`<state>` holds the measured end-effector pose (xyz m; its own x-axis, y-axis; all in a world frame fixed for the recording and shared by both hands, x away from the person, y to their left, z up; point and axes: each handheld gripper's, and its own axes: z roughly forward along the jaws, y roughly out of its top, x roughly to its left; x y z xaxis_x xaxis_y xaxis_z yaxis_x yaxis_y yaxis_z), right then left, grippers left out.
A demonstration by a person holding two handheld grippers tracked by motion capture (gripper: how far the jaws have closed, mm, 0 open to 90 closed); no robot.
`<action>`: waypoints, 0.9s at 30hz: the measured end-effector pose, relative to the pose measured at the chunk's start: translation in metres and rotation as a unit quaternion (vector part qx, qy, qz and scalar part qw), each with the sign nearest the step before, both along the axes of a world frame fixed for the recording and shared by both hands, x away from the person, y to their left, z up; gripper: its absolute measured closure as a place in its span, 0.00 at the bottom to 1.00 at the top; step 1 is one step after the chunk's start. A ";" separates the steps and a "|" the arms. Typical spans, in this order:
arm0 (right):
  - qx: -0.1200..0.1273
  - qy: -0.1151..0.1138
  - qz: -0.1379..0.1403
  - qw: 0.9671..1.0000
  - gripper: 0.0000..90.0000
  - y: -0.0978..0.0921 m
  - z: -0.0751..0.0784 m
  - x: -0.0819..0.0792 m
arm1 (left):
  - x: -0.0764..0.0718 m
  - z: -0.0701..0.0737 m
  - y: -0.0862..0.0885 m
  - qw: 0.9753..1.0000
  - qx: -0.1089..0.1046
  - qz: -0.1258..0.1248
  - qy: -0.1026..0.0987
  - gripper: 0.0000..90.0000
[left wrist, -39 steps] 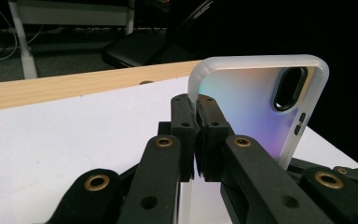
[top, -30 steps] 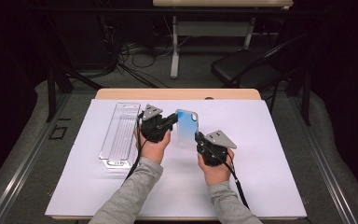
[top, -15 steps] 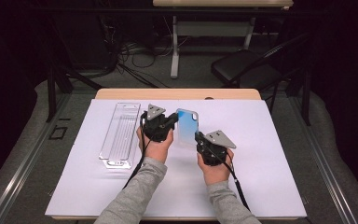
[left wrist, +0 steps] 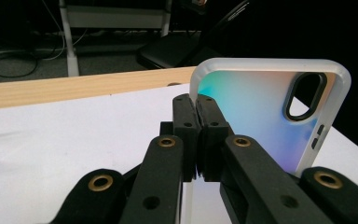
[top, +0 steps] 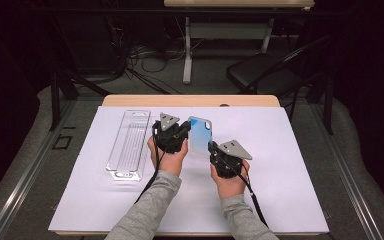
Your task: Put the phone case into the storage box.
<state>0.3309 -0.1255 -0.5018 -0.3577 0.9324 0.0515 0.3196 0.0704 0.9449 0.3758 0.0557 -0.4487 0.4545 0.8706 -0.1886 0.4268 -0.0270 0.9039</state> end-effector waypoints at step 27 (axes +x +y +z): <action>0.003 -0.001 0.002 1.000 0.92 0.000 -0.001 0.000 | 0.000 0.002 -0.001 1.000 0.005 0.003 0.001 0.99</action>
